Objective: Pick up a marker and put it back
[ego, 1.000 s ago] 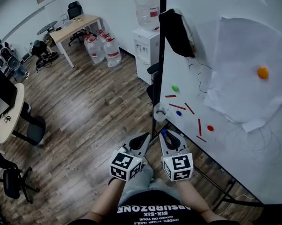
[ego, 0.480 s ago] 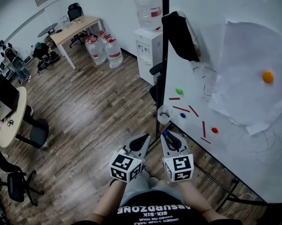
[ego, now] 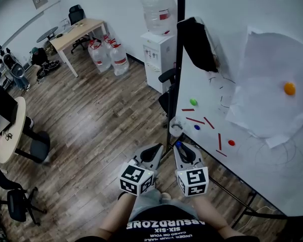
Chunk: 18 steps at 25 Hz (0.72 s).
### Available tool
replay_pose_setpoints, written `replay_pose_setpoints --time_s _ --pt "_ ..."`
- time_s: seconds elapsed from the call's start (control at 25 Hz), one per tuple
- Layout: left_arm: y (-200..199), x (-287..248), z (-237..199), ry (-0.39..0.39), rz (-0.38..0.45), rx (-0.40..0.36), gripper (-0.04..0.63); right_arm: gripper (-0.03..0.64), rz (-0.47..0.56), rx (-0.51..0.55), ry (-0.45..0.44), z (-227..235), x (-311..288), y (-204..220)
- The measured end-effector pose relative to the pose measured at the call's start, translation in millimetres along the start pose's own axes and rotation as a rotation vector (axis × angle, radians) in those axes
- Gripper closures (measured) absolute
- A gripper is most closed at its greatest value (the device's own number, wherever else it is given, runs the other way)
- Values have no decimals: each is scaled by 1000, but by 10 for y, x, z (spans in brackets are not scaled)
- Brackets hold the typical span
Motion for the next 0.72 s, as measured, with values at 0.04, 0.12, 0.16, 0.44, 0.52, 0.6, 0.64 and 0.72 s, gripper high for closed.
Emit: replay_pose_setpoints --time_s 0.04,0.12,0.16,0.44,0.52,0.6,0.64,0.72 --pt "-7 -12 -4 4 1 0 588 552 0 -2 2 6 -5 -2" --pt "-19 -35 -9 11 2 -2 588 552 2 -5 6 21 -16 -14" --pt "-22 -43 -10 13 3 -3 589 552 3 -5 9 27 -20 -22" --pt "-22 -69 -42 29 1 0 589 552 30 -17 20 26 -5 -116" --pt "-36 -79 -54 35 2 1 588 552 43 -21 23 20 18 -167" --pt "-65 -86 -56 43 1 0 588 552 59 -28 24 24 39 -231" --pt "-81 -91 -55 48 0 -2 589 552 67 -32 24 29 46 -263" --pt "-98 -107 -62 55 3 -4 589 552 84 -42 24 40 57 -328"
Point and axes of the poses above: the fingertips, and each gripper's own axes: x backward along the fingers, z to its right, y out of its underside, the point moved 6 cm from there along x, backward along the fingers, and after that the axes turned 3 degrees about -x, right-handed, at the moved point
